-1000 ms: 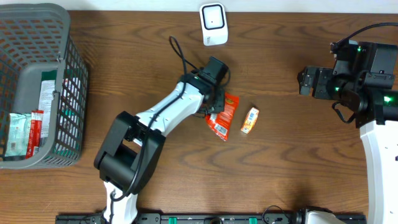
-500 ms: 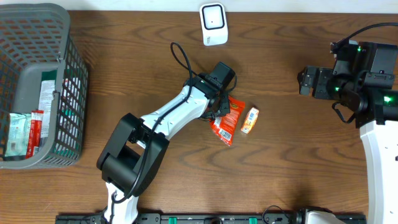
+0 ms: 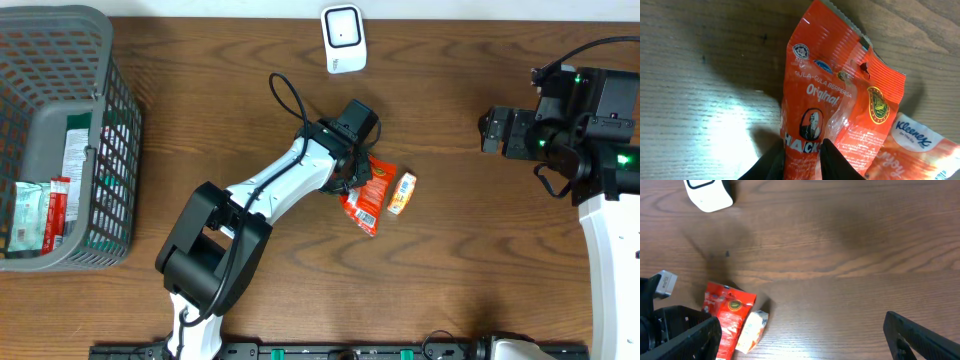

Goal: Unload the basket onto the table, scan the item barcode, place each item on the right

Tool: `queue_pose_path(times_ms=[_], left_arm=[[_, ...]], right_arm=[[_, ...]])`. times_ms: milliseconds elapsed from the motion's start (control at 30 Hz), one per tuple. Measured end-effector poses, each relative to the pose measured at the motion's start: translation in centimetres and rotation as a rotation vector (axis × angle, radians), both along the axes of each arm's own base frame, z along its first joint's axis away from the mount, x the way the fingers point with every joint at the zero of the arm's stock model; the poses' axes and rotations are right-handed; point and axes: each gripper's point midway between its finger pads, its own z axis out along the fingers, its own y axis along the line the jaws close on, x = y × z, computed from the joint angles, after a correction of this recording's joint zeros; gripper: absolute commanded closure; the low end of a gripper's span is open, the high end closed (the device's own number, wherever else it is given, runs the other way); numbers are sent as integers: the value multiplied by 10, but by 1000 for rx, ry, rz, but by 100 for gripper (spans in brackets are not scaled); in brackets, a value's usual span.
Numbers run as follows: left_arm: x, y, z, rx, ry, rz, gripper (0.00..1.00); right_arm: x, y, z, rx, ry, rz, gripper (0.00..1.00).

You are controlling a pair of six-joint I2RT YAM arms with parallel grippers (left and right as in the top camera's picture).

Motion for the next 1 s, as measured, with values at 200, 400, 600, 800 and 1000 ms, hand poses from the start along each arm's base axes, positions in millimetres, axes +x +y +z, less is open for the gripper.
queue_pose_path(times_ms=[200, 400, 600, 800, 1000], left_arm=[[-5, -13, 3, -74, 32, -6, 74], [-7, -19, 5, -111, 56, 9, 71], [-5, -20, 6, -122, 60, 40, 53], [-2, -20, 7, -112, 20, -21, 44], [-2, -17, 5, -84, -10, -104, 44]], right_arm=[[0, 0, 0, 0, 0, 0, 1], [0, 0, 0, 0, 0, 0, 1], [0, 0, 0, 0, 0, 0, 1], [0, 0, 0, 0, 0, 0, 1], [0, 0, 0, 0, 0, 0, 1]])
